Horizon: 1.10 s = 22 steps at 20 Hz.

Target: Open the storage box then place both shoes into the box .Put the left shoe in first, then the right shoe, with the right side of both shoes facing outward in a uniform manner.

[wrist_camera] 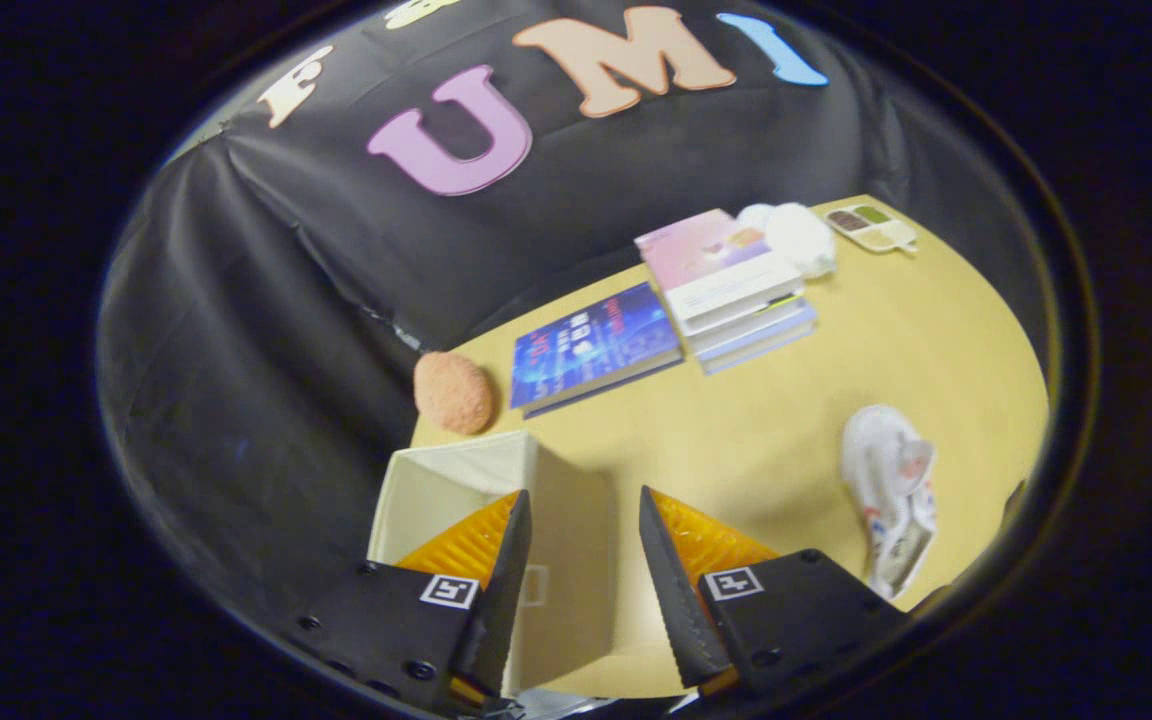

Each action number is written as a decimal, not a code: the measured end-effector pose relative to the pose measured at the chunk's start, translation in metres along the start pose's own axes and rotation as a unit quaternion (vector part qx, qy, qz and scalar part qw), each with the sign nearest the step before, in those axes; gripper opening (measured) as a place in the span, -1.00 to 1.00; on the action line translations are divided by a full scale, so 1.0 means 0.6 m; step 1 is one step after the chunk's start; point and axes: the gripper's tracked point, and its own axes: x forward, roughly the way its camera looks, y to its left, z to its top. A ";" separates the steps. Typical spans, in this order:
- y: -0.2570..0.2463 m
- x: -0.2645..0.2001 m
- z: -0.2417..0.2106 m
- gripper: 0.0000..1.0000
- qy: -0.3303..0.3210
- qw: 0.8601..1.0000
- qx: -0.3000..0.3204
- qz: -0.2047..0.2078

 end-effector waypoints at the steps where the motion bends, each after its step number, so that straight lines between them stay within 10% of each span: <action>1: -0.043 -0.003 0.006 0.34 -0.003 1.000 -0.002 -0.017; 10: -0.360 -0.063 -0.041 0.34 0.027 0.988 0.005 -0.149; 22: -0.417 -0.055 -0.150 0.35 0.102 0.985 -0.019 -0.135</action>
